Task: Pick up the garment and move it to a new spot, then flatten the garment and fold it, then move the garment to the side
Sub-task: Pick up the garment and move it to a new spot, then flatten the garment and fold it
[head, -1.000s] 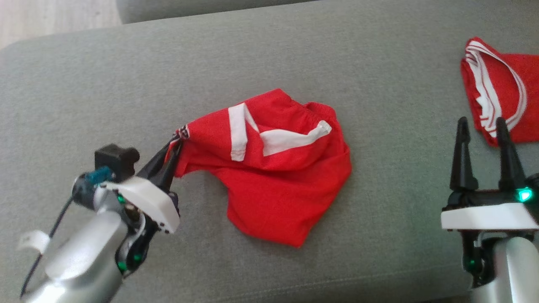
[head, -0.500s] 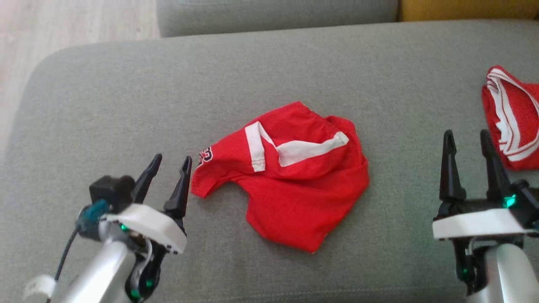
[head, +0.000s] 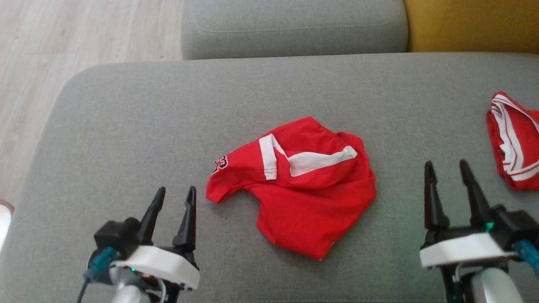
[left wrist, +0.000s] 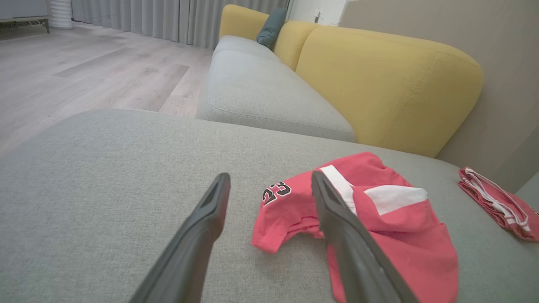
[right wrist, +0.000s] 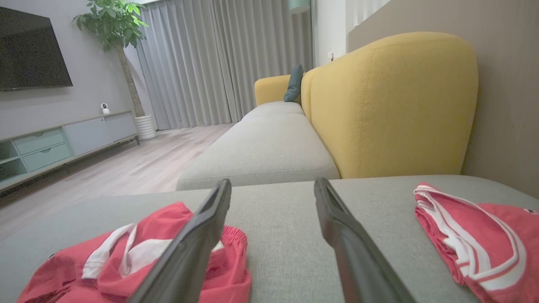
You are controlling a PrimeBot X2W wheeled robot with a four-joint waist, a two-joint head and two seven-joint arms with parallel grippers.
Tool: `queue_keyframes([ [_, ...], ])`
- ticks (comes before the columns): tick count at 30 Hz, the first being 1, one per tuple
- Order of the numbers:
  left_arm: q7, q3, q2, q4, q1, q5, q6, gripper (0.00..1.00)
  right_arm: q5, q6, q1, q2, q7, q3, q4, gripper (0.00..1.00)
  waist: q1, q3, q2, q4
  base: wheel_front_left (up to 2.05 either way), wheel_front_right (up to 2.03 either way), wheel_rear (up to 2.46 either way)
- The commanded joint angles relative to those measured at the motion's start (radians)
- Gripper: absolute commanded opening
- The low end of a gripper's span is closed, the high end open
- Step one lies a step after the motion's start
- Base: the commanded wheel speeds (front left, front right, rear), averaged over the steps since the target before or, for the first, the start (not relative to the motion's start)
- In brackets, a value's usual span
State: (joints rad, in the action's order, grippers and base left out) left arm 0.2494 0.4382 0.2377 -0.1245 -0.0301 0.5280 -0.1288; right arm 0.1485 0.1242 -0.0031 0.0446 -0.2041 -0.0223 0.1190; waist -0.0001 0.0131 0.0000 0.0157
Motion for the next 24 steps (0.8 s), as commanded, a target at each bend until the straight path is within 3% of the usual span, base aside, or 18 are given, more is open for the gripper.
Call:
queue_keyframes([
  [1,0.012,-0.048,-0.002,0.039,-0.028,-0.021,0.003,1.00,0.003,0.007,-0.010,0.006,-0.014,0.033,-0.023,1.00,0.0001,-0.006,0.0000,0.008,0.00,0.00,0.00],
  [24,0.012,-0.119,-0.073,0.007,0.001,-0.118,0.075,1.00,0.014,0.007,-0.008,0.006,-0.031,0.047,0.015,1.00,0.0001,0.003,0.0000,0.028,0.00,0.00,0.00],
])
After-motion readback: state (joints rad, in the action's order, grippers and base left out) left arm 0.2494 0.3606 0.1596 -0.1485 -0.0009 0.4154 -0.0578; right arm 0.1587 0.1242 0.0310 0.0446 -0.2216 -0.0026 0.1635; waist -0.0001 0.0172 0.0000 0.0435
